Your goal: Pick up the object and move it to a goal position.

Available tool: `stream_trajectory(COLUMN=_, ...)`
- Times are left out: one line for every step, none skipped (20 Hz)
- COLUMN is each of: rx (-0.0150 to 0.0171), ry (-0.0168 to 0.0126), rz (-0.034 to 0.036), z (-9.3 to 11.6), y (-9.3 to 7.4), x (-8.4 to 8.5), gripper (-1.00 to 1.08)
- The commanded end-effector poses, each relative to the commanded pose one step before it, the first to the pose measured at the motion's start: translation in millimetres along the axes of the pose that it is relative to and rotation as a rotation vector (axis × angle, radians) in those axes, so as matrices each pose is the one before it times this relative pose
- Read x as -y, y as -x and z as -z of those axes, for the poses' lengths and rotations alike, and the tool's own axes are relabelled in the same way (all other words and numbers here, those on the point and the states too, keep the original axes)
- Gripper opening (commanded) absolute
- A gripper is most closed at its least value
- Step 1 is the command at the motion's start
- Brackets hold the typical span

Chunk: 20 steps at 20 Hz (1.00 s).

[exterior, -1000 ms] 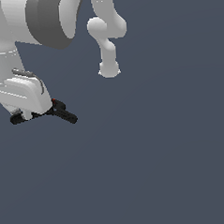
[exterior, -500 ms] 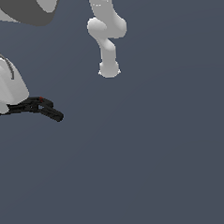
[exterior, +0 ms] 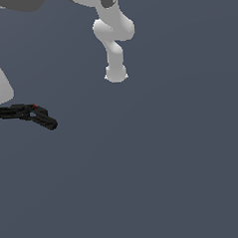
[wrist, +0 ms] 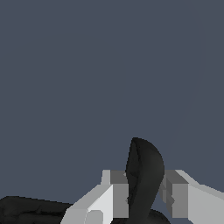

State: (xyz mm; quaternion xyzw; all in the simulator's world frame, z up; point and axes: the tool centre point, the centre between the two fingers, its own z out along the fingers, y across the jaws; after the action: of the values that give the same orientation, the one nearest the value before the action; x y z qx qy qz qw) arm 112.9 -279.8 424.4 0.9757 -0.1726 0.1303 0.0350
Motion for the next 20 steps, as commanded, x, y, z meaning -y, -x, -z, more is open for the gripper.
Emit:
stream_trajectory(rx=-0.00357, ry=0.00011, rz=-0.00029, z=4.87, y=-3.0, x=-1.22, gripper=-1.0)
stream_trajectory(rx=0.0, ry=0.0, rz=0.0, z=0.63, y=-0.64, x=-0.23, gripper=-1.0)
stream_trajectory(rx=0.0, ry=0.0, rz=0.0, z=0.51, y=-0.53, x=-0.18, gripper=-1.0)
stream_trajectory(rx=0.0, ry=0.0, rz=0.0, z=0.41, y=-0.43, x=-0.14, gripper=-1.0)
stream_trajectory(rx=0.0, ry=0.0, rz=0.0, z=0.31, y=-0.33, x=-0.11, gripper=-1.0)
stream_trajectory(rx=0.0, ry=0.0, rz=0.0, z=0.21, y=-0.23, x=-0.07, gripper=-1.0)
stream_trajectory(rx=0.0, ry=0.0, rz=0.0, z=0.12, y=-0.14, x=-0.04, gripper=-1.0)
stream_trajectory(rx=0.0, ry=0.0, rz=0.0, z=0.04, y=-0.05, x=-0.01, gripper=-1.0)
stream_trajectory(rx=0.00384, ry=0.00009, rz=-0.00018, z=-2.7, y=0.95, x=-0.03, gripper=-1.0)
stream_trajectory(rx=0.0, ry=0.0, rz=0.0, z=0.35, y=0.08, x=0.0, gripper=-1.0)
stream_trajectory(rx=0.0, ry=0.0, rz=0.0, z=1.04, y=0.24, x=0.01, gripper=-1.0)
stream_trajectory(rx=0.0, ry=0.0, rz=0.0, z=1.75, y=0.4, x=0.02, gripper=-1.0)
stream_trajectory(rx=0.0, ry=0.0, rz=0.0, z=2.48, y=0.57, x=0.02, gripper=-1.0)
stream_trajectory(rx=0.0, ry=0.0, rz=0.0, z=3.26, y=0.74, x=0.03, gripper=-1.0)
stream_trajectory(rx=0.0, ry=0.0, rz=0.0, z=4.09, y=0.92, x=0.04, gripper=-1.0)
stream_trajectory(rx=0.0, ry=0.0, rz=0.0, z=5.0, y=1.11, x=0.04, gripper=-1.0)
stream_trajectory(rx=0.0, ry=0.0, rz=0.0, z=5.89, y=1.29, x=0.05, gripper=-1.0)
stream_trajectory(rx=0.0, ry=0.0, rz=0.0, z=6.66, y=1.42, x=0.05, gripper=-1.0)
stream_trajectory(rx=0.0, ry=0.0, rz=0.0, z=7.27, y=1.51, x=0.06, gripper=-1.0)
stream_trajectory(rx=0.0, ry=0.0, rz=0.0, z=7.41, y=1.49, x=0.05, gripper=-1.0)
